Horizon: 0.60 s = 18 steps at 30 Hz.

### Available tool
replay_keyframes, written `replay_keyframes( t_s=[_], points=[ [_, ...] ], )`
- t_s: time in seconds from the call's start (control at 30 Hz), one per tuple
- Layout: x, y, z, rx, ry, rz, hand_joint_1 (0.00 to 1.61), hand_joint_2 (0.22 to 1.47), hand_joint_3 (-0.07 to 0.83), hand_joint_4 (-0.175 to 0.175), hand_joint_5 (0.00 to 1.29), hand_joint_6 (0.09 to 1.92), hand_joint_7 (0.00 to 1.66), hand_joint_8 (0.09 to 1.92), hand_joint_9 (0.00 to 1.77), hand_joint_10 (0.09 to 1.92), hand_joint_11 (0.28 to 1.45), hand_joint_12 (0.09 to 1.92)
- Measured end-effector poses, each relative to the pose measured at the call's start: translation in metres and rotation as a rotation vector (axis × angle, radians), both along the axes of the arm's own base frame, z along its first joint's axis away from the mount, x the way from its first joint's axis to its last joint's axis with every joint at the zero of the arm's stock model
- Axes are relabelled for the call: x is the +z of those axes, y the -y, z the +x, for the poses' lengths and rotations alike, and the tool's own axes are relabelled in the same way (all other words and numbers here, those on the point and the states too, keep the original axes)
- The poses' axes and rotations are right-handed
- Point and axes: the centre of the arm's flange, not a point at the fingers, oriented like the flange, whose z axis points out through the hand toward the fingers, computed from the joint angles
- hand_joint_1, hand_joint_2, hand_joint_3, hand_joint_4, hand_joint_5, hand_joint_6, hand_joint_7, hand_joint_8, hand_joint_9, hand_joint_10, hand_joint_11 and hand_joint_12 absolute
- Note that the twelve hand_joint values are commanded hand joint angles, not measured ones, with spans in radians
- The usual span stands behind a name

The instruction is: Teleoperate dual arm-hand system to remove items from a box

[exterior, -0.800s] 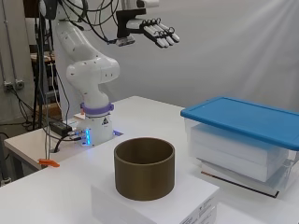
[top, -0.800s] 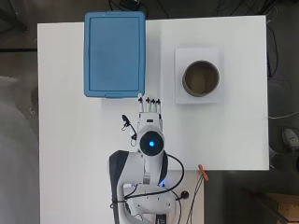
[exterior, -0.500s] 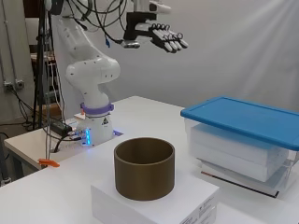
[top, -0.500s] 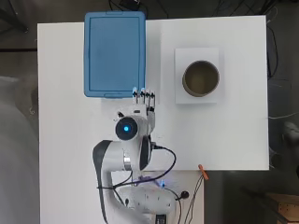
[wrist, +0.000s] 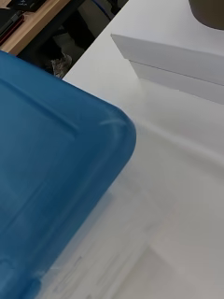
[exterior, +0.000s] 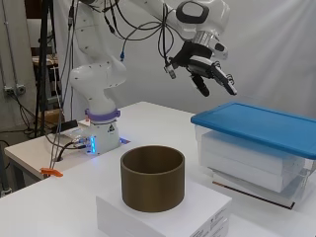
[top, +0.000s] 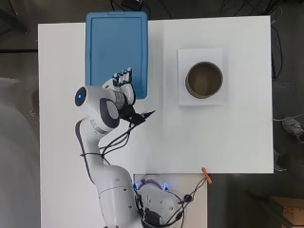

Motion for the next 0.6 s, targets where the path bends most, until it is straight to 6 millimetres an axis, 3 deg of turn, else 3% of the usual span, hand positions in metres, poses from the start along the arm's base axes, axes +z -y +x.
replay_keyframes(
  t_s=[0.1, 0.2, 0.33, 0.6],
  points=[
    [-0.021, -0.011, -0.008, 0.035, 0.001, -0.014, 0.11, 0.85, -0.004, 0.101, 0.21, 0.09, 0.33, 0.09, 0.38, 0.09, 0.37, 0.09],
    [-0.029, -0.020, -0.017, 0.046, 0.016, -0.041, 0.09, 0.85, -0.001, 0.097, 0.21, 0.09, 0.33, 0.09, 0.39, 0.09, 0.37, 0.09],
    [-0.045, -0.017, -0.030, 0.048, 0.012, -0.080, 0.04, 0.85, 0.000, 0.100, 0.22, 0.09, 0.36, 0.09, 0.41, 0.09, 0.37, 0.09],
    [-0.062, -0.020, -0.031, 0.021, 0.043, -0.159, 0.06, 0.86, 0.004, 0.118, 0.21, 0.09, 0.32, 0.09, 0.34, 0.09, 0.36, 0.09]
  ],
)
